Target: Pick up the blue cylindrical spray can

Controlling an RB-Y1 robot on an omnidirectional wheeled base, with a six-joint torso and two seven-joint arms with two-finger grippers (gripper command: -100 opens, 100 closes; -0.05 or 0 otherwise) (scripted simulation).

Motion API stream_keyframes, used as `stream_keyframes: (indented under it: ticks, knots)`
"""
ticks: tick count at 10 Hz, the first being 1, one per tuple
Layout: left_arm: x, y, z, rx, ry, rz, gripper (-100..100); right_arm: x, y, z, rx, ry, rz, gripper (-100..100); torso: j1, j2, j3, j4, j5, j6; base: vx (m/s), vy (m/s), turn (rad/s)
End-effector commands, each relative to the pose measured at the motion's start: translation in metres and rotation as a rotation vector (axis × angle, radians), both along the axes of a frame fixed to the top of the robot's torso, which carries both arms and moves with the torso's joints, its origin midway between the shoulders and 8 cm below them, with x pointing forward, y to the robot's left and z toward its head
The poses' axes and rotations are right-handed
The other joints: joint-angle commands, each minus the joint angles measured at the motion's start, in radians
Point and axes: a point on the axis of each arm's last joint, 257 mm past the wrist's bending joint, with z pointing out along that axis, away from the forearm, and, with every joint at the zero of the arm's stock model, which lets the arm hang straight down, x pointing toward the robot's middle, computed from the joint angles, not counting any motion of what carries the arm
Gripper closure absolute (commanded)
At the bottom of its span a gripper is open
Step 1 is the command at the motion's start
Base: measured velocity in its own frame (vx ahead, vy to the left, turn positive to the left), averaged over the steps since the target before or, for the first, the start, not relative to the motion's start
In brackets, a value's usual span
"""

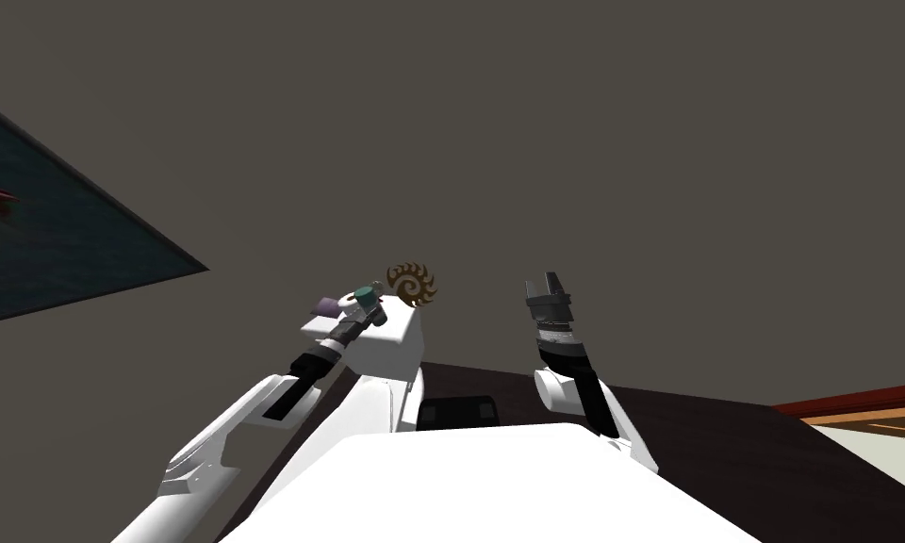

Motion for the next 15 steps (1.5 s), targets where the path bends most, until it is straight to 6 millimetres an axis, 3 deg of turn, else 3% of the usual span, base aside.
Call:
stream_keyframes:
  ticks: [1, 2, 6, 7, 9, 10, 11, 13, 14, 15]
  knots:
    - [0.012, 0.009, 0.000, 0.000, -0.007, 0.015, -100, 0.000, 0.000, 0.000, 0.000, 0.000, 0.000, 0, 0.000, 0.000, 0.000, 0.000, 0.000, 0.000, -0.061, 0.018, -0.002]
    - [0.019, -0.002, -0.008, -0.011, -0.007, -0.006, -100, 0.000, 0.000, 0.000, 0.000, 0.000, 0.000, 0, 0.000, -0.001, -0.001, 0.000, 0.000, 0.000, -0.116, 0.027, -0.003]
    - [0.040, 0.018, -0.012, -0.009, -0.005, 0.032, -100, 0.000, 0.000, 0.000, 0.000, 0.000, 0.000, 0, -0.001, -0.004, -0.002, -0.001, 0.000, 0.000, -0.040, 0.001, -0.001]
    - [0.051, 0.004, -0.015, -0.018, -0.012, 0.006, -100, 0.000, 0.000, 0.000, 0.000, 0.000, 0.000, 0, -0.001, -0.006, -0.004, -0.001, 0.000, 0.000, -0.076, 0.000, -0.001]
    - [0.069, 0.012, -0.009, -0.017, -0.026, 0.022, -100, 0.000, 0.000, 0.000, 0.000, 0.000, 0.000, 0, 0.001, -0.001, -0.001, 0.000, 0.000, 0.000, -0.088, 0.020, -0.007]
    - [0.070, 0.019, -0.016, -0.017, -0.013, 0.035, -100, 0.000, 0.000, 0.000, 0.000, 0.000, 0.000, 0, 0.001, -0.003, -0.001, -0.001, 0.000, 0.000, -0.011, 0.003, 0.001]
    - [0.081, 0.004, -0.019, -0.023, -0.018, 0.008, -100, 0.000, 0.000, 0.000, 0.000, 0.000, 0.000, 0, 0.001, -0.005, -0.003, -0.001, 0.000, 0.000, -0.086, 0.011, -0.002]
    - [0.097, 0.013, -0.014, -0.023, -0.026, 0.026, -100, 0.000, 0.000, 0.000, 0.000, 0.000, 0.000, 0, 0.002, -0.002, -0.001, -0.001, 0.001, 0.000, -0.086, 0.010, -0.005]
    - [0.099, 0.021, -0.023, -0.024, -0.009, 0.043, -100, 0.000, 0.000, 0.000, 0.000, 0.000, 0.000, 0, 0.001, -0.004, -0.002, -0.001, 0.000, 0.000, -0.004, -0.006, -0.003]
    - [0.110, 0.004, -0.024, -0.026, -0.014, 0.013, -100, 0.000, 0.000, 0.000, 0.000, 0.000, 0.000, 0, 0.001, -0.007, -0.004, -0.002, 0.000, -0.001, -0.066, 0.005, 0.003]
